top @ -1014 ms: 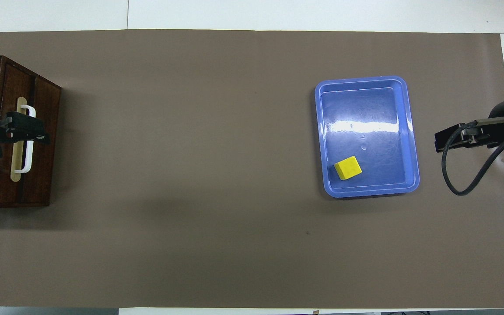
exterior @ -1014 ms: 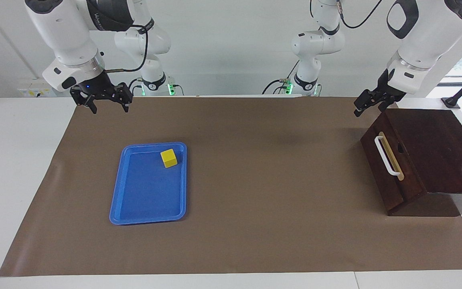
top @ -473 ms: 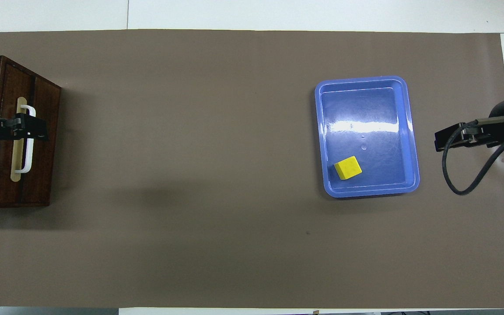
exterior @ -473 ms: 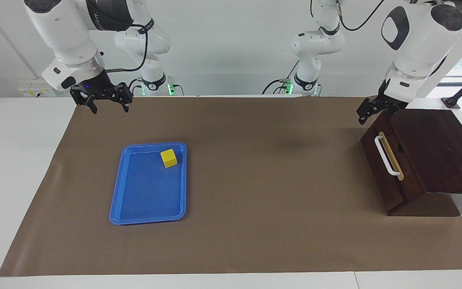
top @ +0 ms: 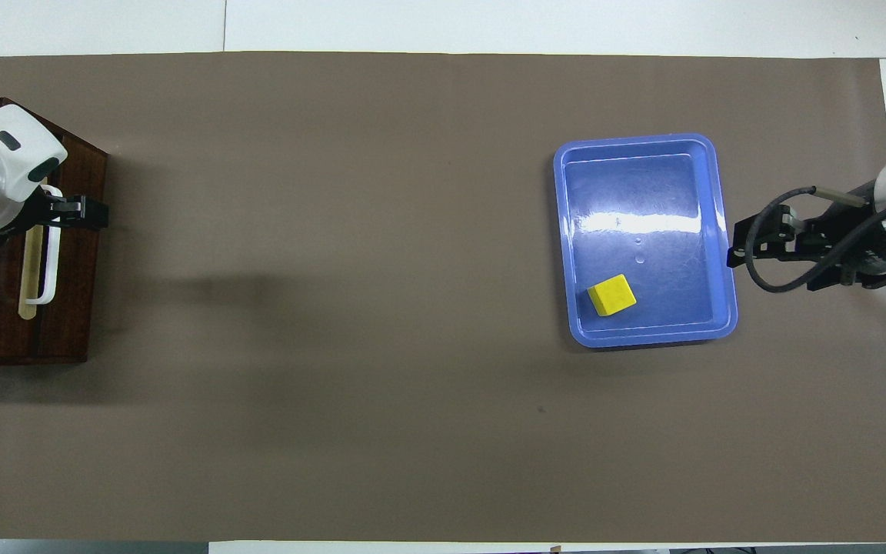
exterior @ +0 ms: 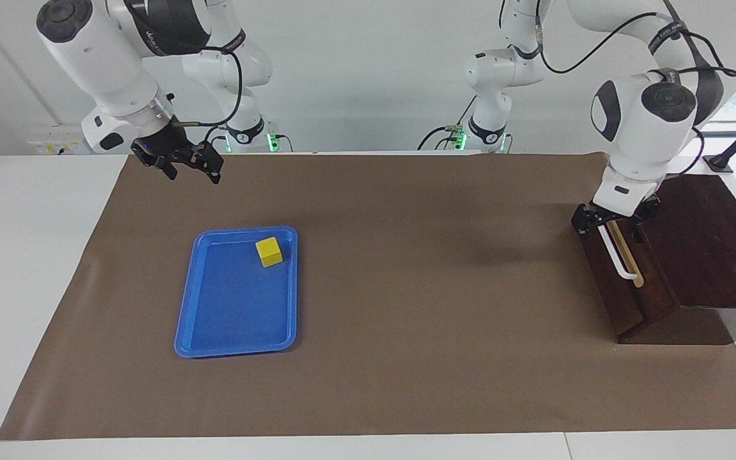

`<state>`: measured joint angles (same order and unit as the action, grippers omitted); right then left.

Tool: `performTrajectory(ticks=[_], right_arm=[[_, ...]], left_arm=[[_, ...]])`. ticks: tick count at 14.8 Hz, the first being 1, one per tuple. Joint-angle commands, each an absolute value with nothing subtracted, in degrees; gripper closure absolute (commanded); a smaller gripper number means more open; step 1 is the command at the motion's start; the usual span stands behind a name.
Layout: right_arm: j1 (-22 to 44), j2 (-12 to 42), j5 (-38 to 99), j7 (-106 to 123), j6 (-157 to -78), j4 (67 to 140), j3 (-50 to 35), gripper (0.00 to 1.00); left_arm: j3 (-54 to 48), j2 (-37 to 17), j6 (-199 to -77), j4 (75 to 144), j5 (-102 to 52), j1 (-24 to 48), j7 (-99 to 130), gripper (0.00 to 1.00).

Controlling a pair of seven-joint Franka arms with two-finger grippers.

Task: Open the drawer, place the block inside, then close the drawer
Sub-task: 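Reach the right gripper down toward the yellow block in the blue tray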

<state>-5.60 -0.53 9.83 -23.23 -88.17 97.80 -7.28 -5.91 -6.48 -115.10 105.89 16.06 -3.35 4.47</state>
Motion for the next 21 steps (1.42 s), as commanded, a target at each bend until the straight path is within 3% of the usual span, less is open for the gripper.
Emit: performTrajectory(ticks=[1,7,11,21], right_arm=[[-6.9,2.4,17.0,-36.6,-91.0,100.9,-7.6,0.0],[-10.1,8.9,29.5,-44.8,-96.6,108.1,-7.6,0.0],[-12.8,18.8,33.3,-45.4,-95.2,105.6,-7.6,0.0],[-12.5,27.3,36.1,-45.7,-94.2,100.4,-7.5,0.0]], left_arm=[[-5.9,-8.3,-121.1,107.8,20.6,-3.6,3.6,0.0],[-5.9,-8.7,-129.0,112.2,22.1,-6.9,0.7,0.0],[-5.9,-9.1,-130.6,113.6,22.1,-6.3,0.9,0.0],[-6.1,-12.0,-131.5,112.9,23.3,-4.0,2.1,0.0]])
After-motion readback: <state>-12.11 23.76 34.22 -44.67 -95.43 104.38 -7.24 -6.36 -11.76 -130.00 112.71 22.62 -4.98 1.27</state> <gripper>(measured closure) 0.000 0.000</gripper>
